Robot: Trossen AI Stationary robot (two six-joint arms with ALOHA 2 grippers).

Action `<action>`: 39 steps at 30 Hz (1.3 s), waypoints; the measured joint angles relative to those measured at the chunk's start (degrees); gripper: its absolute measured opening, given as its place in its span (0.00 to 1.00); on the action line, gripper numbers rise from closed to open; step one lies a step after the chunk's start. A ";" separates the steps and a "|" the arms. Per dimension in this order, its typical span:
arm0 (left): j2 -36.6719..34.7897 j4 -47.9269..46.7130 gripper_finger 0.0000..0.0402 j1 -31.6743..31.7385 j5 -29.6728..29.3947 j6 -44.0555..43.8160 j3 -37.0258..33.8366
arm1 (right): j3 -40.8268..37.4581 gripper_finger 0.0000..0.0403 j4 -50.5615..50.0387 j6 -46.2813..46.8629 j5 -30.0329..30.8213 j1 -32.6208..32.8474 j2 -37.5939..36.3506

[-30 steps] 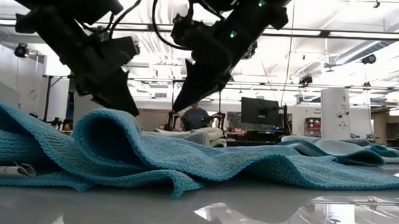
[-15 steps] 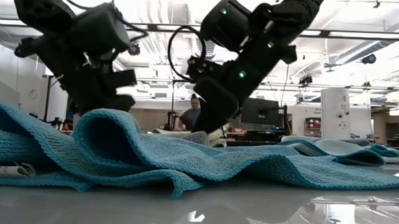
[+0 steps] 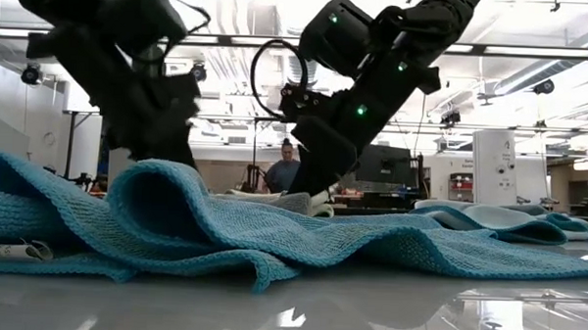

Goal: Fold microfiber towels
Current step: Fold the gray microfiber towel

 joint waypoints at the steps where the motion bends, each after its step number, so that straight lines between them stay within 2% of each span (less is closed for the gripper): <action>1: -1.09 -0.08 0.44 -0.14 0.45 0.04 -0.04 | 0.14 0.02 -0.02 -0.03 -0.34 0.00 -0.20; 6: -2.99 2.26 0.44 -2.17 5.62 1.21 -0.36 | 0.26 0.02 -0.28 -0.86 -3.86 0.27 -1.87; 9: -1.85 5.50 0.44 -3.91 8.78 3.30 -0.46 | 0.26 0.02 -0.55 -0.76 -8.02 0.38 -2.85; 14: 1.83 11.01 0.44 -5.87 10.13 5.97 -0.48 | 0.21 0.02 -1.09 -1.17 -16.03 0.71 -3.12; 24: 7.71 8.05 0.44 -5.89 11.92 4.00 -0.49 | 0.03 0.02 5.67 0.18 -16.49 1.25 2.49; 32: 5.34 3.99 0.44 -5.89 12.00 4.00 -0.31 | 0.04 0.02 6.39 -2.13 -16.57 1.25 2.78; 36: 3.16 4.64 0.44 -5.89 11.30 5.53 0.32 | 0.28 0.02 6.32 -5.99 -16.67 1.06 1.54; 39: 2.37 8.06 0.44 -6.17 8.37 5.87 0.51 | 0.82 0.02 6.25 -8.44 -16.90 0.61 0.45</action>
